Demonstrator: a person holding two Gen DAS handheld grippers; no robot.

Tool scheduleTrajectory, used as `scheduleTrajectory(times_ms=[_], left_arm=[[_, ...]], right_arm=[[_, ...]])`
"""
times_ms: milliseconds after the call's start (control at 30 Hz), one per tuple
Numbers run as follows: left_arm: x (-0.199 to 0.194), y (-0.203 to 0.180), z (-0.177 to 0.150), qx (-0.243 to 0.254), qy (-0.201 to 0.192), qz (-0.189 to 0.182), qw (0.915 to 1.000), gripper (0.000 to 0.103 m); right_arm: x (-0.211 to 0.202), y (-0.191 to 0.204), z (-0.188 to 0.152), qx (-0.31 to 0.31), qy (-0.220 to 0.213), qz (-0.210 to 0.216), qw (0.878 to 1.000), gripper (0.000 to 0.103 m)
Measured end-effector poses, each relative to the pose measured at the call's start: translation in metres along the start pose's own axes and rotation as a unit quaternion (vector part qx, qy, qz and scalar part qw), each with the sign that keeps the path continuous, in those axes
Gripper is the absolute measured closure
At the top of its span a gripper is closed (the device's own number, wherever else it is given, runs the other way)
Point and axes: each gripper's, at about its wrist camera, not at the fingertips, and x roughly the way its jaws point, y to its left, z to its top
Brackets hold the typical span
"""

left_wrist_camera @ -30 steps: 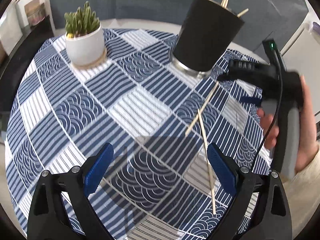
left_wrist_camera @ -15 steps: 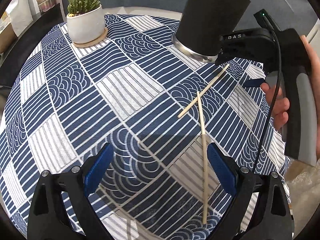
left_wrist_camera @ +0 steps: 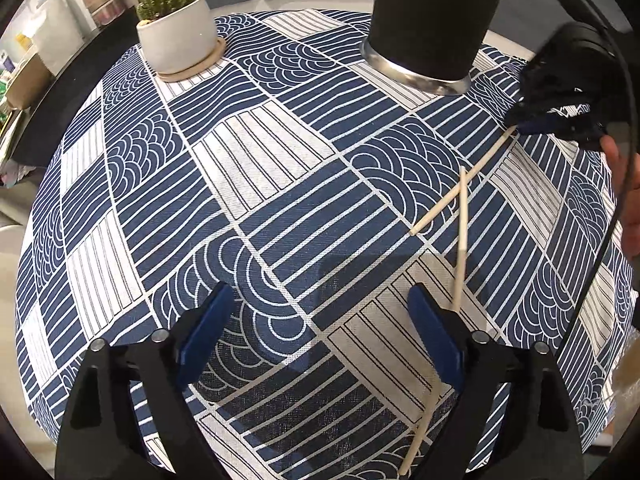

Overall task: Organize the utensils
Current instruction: 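Close the left gripper on a skewer while the right gripper grasps another skewer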

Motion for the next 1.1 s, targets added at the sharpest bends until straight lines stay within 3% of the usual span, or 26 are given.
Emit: scheduleTrajectory(times_ms=[167,333,467,567,667,733,800,867,1033,1100], left_arm=[[-0.005,0.002,-0.002,-0.001,0.007,0.002,1.0000,0.031],[-0.019,0.002,-0.015,-0.013,-0.011,-0.009,0.9998,0.031],[-0.023,-0.016,-0.021,0.010,-0.012,-0.027,0.9995,0.028],[-0.030,-0.031,-0.022,0.027,-0.021,-0.034,0.9988,0.021],[-0.028,-0.041,-0.022,0.050,-0.020,-0.040,0.9977,0.016],[-0.021,-0.043,-0.022,0.061,-0.006,-0.035,0.9975,0.016],[-0.011,-0.041,-0.020,0.056,0.009,-0.038,0.9977,0.017],[-0.011,-0.043,-0.020,0.067,0.009,-0.025,0.9974,0.019],[-0.013,-0.048,-0.017,0.094,0.010,-0.034,0.9950,0.034],[-0.013,-0.049,-0.017,0.100,0.009,-0.036,0.9943,0.036]], right_arm=[[-0.002,-0.030,-0.001,0.013,0.007,0.057,0.998,0.101],[-0.010,-0.071,-0.002,0.023,-0.009,0.039,0.999,0.102],[-0.011,-0.112,0.000,0.048,-0.007,0.032,0.998,0.102],[-0.014,-0.135,-0.006,0.088,-0.001,0.072,0.994,0.097],[-0.017,-0.138,-0.008,0.070,0.002,0.075,0.995,0.097],[-0.021,-0.124,-0.018,0.059,0.001,0.074,0.995,0.090],[-0.026,-0.108,-0.025,0.055,0.000,0.086,0.995,0.053],[-0.037,-0.111,-0.021,0.044,-0.003,0.082,0.996,0.051],[-0.024,-0.089,-0.013,0.046,0.010,0.089,0.995,0.051],[-0.022,-0.076,-0.016,0.047,0.022,0.062,0.997,0.051]])
